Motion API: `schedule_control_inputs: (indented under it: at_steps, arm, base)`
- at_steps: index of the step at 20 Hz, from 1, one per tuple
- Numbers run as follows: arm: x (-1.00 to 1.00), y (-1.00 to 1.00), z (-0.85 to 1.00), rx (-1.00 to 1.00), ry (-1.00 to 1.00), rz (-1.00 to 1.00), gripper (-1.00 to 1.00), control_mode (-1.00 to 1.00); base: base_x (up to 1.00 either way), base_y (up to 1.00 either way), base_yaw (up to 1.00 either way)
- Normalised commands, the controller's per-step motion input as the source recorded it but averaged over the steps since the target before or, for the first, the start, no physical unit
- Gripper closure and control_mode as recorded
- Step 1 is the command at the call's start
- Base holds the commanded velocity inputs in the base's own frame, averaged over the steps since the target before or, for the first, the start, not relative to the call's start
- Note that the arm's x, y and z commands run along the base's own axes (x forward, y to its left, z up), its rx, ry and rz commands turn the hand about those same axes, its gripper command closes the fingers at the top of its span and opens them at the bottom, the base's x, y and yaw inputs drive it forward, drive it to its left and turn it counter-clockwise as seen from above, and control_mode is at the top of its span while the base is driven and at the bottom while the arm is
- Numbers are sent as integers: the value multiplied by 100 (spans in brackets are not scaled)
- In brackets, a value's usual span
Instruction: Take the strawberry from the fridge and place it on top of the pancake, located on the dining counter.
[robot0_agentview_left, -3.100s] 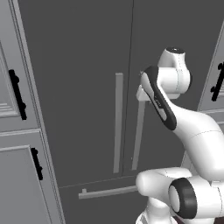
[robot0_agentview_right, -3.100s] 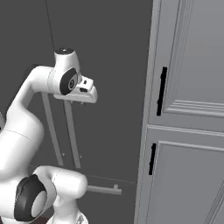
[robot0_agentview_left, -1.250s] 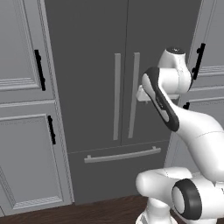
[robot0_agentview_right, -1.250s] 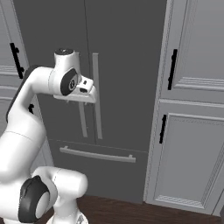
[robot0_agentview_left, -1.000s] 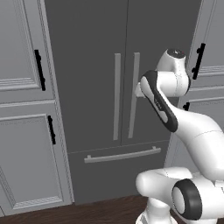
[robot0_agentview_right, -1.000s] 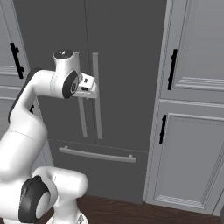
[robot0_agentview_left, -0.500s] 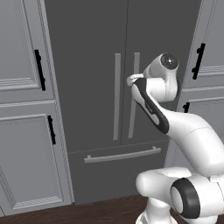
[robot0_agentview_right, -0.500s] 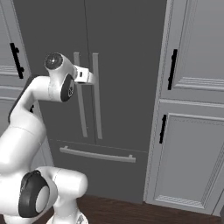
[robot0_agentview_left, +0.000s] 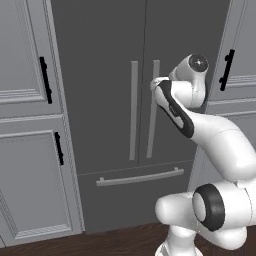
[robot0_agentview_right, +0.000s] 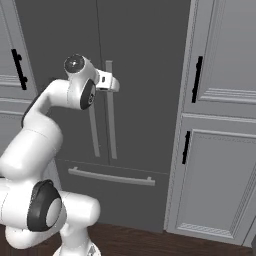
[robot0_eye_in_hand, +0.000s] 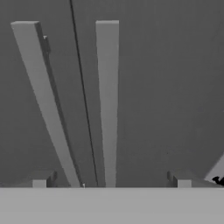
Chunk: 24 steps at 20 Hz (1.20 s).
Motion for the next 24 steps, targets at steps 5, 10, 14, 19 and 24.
schedule_control_inputs:
  at_steps: [5,10,14,19,24]
  arm:
    - [61,-9,0,1,-10,0,-100,-100]
    - [40,13,0,0,-10,-6,-100,-100]
    - [40,0,0,0,-2,-3,-100,-100]
    - [59,7,0,0,-2,0,-100,-100]
    - [45,-6,0,0,0,2,-100,-100]
  base:
    - [0,0,0]
    - [0,0,0]
    - [0,0,0]
    - [0,0,0]
    - [0,0,0]
